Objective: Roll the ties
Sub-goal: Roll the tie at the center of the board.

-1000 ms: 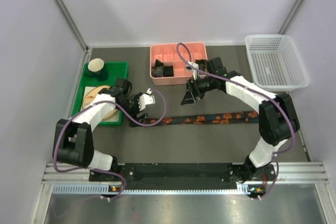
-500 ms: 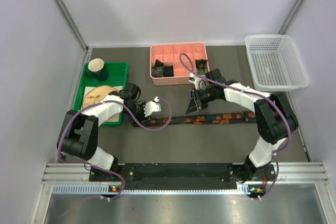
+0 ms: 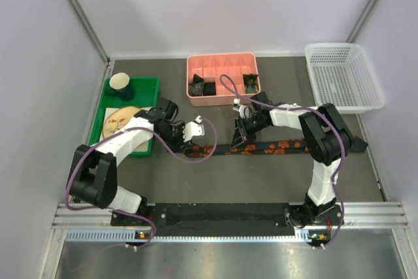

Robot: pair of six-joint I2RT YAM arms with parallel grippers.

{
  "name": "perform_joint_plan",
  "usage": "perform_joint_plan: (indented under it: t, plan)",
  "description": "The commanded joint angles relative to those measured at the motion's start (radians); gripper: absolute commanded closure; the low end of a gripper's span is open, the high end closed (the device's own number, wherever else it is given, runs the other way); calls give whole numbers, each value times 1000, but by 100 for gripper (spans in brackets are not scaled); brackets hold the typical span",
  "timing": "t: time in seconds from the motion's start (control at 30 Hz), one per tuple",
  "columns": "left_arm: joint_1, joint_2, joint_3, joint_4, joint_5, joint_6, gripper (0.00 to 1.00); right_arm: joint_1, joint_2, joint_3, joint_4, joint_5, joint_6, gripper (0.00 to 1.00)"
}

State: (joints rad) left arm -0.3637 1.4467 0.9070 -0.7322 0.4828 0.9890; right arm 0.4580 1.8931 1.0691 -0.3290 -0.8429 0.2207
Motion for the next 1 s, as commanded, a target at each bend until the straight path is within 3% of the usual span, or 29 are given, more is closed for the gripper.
perform_joint_plan:
  t: [0.0, 0.2, 0.67, 0.77, 0.9, 0.97]
  plan:
    - [-52, -16, 76, 8, 51, -71, 66, 37, 41, 65, 24, -7, 8, 89]
    - [-107, 24, 156, 53, 82, -157, 67, 67, 64, 66, -10, 34, -15, 89]
    - [-233, 95, 136, 275, 82, -257, 68, 64, -2, 45, 42, -102, 49, 85]
    - [-253, 119, 132, 295, 82, -259, 68, 38, -41, 35, 73, -136, 83, 78]
    - [-268, 142, 118, 320, 86, -253, 69, 21, -71, 14, 131, -173, 121, 60]
    - [-271, 153, 106, 345, 88, -256, 69, 19, -65, -4, 194, -206, 173, 58]
